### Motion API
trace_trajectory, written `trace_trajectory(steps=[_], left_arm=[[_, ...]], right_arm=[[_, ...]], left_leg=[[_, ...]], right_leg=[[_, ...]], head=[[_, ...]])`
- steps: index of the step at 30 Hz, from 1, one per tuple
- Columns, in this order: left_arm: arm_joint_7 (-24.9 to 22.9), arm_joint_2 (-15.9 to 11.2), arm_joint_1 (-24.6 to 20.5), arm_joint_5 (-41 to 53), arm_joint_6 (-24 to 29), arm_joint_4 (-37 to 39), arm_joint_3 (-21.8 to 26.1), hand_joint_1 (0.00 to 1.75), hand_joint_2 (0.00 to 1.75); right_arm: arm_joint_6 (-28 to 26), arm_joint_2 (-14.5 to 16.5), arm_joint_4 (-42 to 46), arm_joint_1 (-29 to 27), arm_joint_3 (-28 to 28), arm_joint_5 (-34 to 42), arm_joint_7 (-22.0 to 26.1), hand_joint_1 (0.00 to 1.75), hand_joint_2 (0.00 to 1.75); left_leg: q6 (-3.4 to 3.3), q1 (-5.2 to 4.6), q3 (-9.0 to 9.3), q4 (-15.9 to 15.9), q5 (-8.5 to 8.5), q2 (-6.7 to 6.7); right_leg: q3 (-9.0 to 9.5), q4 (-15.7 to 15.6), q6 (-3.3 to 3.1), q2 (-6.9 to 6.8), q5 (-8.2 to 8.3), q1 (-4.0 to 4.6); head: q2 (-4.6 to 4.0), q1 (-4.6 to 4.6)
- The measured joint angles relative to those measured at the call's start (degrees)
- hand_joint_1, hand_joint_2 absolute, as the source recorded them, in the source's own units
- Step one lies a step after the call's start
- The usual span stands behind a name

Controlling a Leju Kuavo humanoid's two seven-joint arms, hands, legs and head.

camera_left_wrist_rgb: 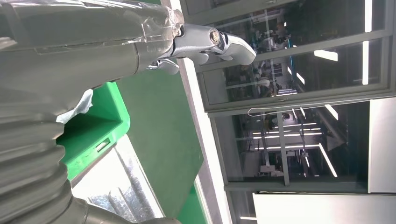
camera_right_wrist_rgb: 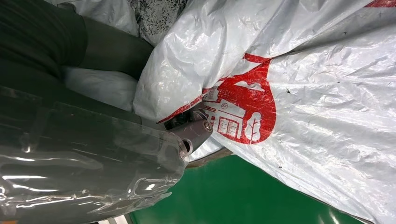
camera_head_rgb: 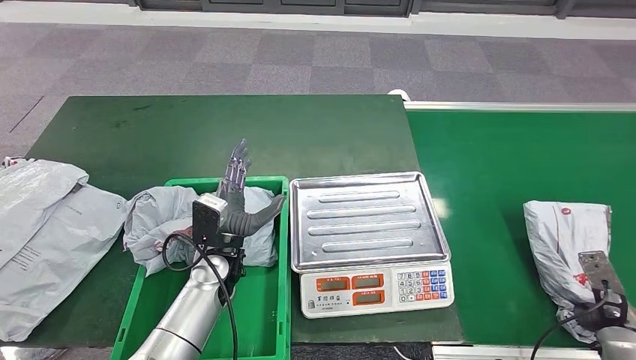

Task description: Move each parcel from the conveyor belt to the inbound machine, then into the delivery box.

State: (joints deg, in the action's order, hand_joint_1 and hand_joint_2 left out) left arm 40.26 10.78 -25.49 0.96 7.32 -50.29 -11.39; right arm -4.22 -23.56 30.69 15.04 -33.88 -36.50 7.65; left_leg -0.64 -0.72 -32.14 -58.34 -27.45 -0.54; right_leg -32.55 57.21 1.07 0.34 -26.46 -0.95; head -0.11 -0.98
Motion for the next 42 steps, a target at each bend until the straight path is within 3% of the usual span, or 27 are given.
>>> trace_trajectory(steps=[4, 9, 16, 20, 22, 24, 26, 29, 32, 38, 42], left_arm=[[0.0, 0.0, 0.0, 0.0, 0.1, 0.0, 0.0, 0.00, 1.75], [0.0, 0.0, 0.2, -0.2, 0.5, -0.1, 0.0, 0.00, 1.75], [0.0, 0.3, 0.6, 0.0, 1.1, -0.8, 0.1, 0.00, 1.75], [0.0, 0.5, 0.8, 0.1, 1.9, -1.5, 0.1, 0.00, 1.75], [0.0, 0.8, 0.6, -0.1, 2.5, -1.8, 0.1, 0.00, 1.75], [0.1, 1.3, 0.0, -0.5, 3.1, -2.0, 0.1, 0.00, 1.75], [0.1, 1.8, -0.7, -0.7, 3.5, -1.9, 0.1, 0.00, 1.75], [0.0, 2.2, -1.1, -0.9, 3.8, -1.9, 0.1, 0.00, 1.75], [0.0, 2.1, -1.1, -1.2, 4.5, -2.1, 0.1, 0.00, 1.75], [0.1, 2.0, -0.2, -1.0, 8.1, -5.3, 0.1, 0.00, 1.75], [0.0, 2.0, 0.1, -0.9, 9.4, -6.6, 0.1, 0.00, 1.75]], right_arm=[[-0.8, 0.2, 0.4, -0.1, 0.0, 0.0, 1.2, 1.75, 1.75], [-6.1, 2.4, 6.9, -1.4, 0.0, 1.7, 9.3, 1.75, 1.75], [-13.0, 9.1, 28.5, -5.8, 0.0, 6.2, 17.2, 1.75, 1.75], [-18.7, 13.0, 41.6, -9.4, 0.5, 9.0, 26.5, 1.75, 1.75], [-25.7, 14.4, 49.5, -10.1, 3.8, 6.2, 29.8, 1.75, 1.75], [-31.7, 14.9, 56.1, -8.7, 11.2, 1.9, 29.2, 1.75, 1.75], [-33.7, 15.1, 60.3, -7.1, 18.6, -0.3, 27.3, 1.75, 1.75], [-34.2, 15.3, 64.3, -6.2, 24.1, 1.1, 27.0, 1.75, 1.75], [-29.0, 15.2, 66.1, -4.7, 27.5, 4.2, 26.6, 1.75, 1.75], [1.0, 13.2, 60.8, 1.2, 36.9, -1.2, 17.4, 1.75, 1.75], [13.3, 11.8, 52.2, 5.0, 43.7, -3.3, 13.0, 1.75, 1.75]], left_leg=[[0.00, 0.00, -0.02, 0.0, 0.00, 0.00], [0.00, -0.01, -0.12, 0.0, 0.00, 0.04], [0.05, 0.00, -0.20, 0.0, 0.04, -0.16], [0.08, -0.01, -0.54, 0.0, 0.06, -0.21], [0.10, -0.05, -0.90, 0.1, 0.07, -0.19], [0.14, -0.05, -0.76, 0.1, 0.09, 0.11], [0.13, -0.03, -0.41, 0.0, 0.19, 0.32], [0.09, -0.04, -0.52, 0.0, 0.41, -0.09], [0.12, -0.04, -0.62, 0.0, 0.46, -0.13], [0.08, -0.04, -0.66, 0.0, 0.55, 0.04], [0.14, -0.03, -0.79, 0.0, 0.71, -0.34]], right_leg=[[0.00, 0.0, 0.00, 0.00, 0.00, 0.00], [-0.11, 0.1, 0.00, -0.01, 0.01, -0.01], [-0.23, 0.2, -0.06, -0.16, -0.04, 0.01], [-0.32, 0.3, -0.08, -0.19, -0.06, -0.02], [-0.44, 0.3, -0.09, -0.17, -0.06, -0.06], [-0.59, 0.4, -0.16, 0.09, 0.00, -0.05], [-0.67, 0.3, -0.21, 0.28, 0.10, -0.03], [-0.66, 0.3, -0.18, -0.09, 0.14, -0.04], [-0.69, 0.4, -0.17, -0.12, 0.19, -0.04], [-0.80, 0.3, -0.19, -0.04, 0.33, -0.03], [-0.82, 0.3, -0.18, -0.31, 0.36, -0.03]], head=[[0.00, 0.00], [0.00, 0.00], [0.00, -0.01], [0.00, 0.01], [0.00, 0.00], [0.00, 0.00], [0.00, -0.01], [0.00, 0.00], [0.00, 0.01], [0.00, -0.01], [0.00, 0.00]])
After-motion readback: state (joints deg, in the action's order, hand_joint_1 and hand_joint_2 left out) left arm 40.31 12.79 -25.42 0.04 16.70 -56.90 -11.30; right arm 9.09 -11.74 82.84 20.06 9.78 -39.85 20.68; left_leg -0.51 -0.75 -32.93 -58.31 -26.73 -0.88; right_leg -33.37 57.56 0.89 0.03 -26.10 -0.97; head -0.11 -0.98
